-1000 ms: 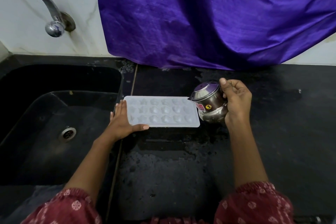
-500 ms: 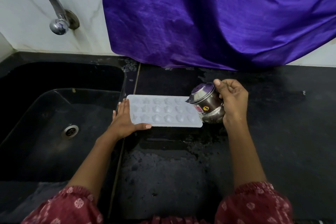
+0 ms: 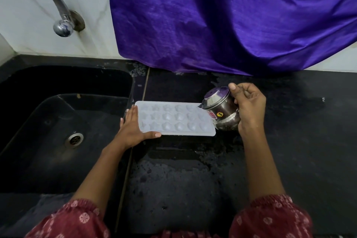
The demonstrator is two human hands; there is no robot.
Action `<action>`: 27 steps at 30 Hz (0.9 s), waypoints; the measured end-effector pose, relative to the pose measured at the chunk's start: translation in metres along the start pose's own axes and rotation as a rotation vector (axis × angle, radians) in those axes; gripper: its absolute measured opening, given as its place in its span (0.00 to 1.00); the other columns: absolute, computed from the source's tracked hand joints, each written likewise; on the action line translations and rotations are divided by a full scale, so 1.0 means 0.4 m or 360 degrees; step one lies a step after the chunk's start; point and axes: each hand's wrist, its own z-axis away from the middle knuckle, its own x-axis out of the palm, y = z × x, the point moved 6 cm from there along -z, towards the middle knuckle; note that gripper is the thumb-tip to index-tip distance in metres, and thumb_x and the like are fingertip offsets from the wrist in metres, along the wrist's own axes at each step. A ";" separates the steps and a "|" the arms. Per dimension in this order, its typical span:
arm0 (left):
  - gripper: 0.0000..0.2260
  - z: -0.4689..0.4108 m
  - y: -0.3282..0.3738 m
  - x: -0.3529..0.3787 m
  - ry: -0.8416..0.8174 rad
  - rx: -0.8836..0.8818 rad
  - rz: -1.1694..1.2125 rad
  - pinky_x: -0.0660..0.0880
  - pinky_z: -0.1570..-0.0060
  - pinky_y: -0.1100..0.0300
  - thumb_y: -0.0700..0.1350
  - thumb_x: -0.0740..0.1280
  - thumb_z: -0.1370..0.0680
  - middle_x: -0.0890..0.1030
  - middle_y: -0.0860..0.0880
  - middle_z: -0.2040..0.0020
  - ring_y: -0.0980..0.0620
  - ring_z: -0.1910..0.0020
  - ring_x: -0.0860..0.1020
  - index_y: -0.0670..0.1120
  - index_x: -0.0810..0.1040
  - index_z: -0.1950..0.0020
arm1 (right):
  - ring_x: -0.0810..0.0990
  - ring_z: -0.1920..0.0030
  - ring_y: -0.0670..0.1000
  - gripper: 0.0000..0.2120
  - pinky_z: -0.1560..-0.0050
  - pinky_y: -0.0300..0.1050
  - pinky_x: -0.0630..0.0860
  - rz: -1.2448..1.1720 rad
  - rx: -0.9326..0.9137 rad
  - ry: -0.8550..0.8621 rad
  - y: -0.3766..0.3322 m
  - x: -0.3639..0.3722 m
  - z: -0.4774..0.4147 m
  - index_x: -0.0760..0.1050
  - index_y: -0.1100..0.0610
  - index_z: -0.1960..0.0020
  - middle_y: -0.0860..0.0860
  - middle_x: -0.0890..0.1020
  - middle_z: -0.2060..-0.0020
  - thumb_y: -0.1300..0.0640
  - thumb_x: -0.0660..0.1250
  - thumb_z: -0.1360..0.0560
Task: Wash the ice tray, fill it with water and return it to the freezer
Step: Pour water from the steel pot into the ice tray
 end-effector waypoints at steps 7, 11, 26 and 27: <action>0.62 0.003 0.000 0.000 0.0010 0.0005 0.0021 0.32 0.31 0.54 0.71 0.68 0.46 0.40 0.51 0.23 0.55 0.26 0.36 0.48 0.38 0.24 | 0.69 0.73 0.40 0.08 0.67 0.31 0.69 -0.0060 0.0084 0.0029 0.019 0.004 0.001 0.73 0.54 0.64 0.41 0.73 0.79 0.56 0.72 0.30; 0.62 0.005 0.002 -0.001 0.0007 0.0009 0.0024 0.32 0.32 0.54 0.71 0.68 0.46 0.39 0.51 0.23 0.55 0.26 0.36 0.48 0.38 0.24 | 0.68 0.74 0.40 0.09 0.68 0.31 0.70 -0.0162 0.0109 0.0024 0.019 0.019 0.005 0.72 0.54 0.65 0.41 0.71 0.80 0.57 0.71 0.29; 0.59 0.012 0.006 -0.002 0.0010 -0.0016 0.0011 0.31 0.32 0.56 0.67 0.71 0.41 0.39 0.51 0.23 0.55 0.26 0.36 0.47 0.37 0.24 | 0.68 0.73 0.40 0.08 0.67 0.32 0.69 -0.0076 0.0112 -0.0107 0.024 0.074 0.007 0.73 0.54 0.64 0.41 0.73 0.79 0.57 0.72 0.31; 0.60 0.013 0.006 -0.002 0.0009 -0.0019 0.0011 0.31 0.32 0.55 0.68 0.70 0.42 0.39 0.50 0.23 0.55 0.26 0.36 0.47 0.37 0.24 | 0.68 0.73 0.40 0.08 0.67 0.31 0.69 -0.0074 0.0105 -0.0110 0.023 0.075 0.007 0.73 0.54 0.64 0.41 0.73 0.79 0.57 0.72 0.31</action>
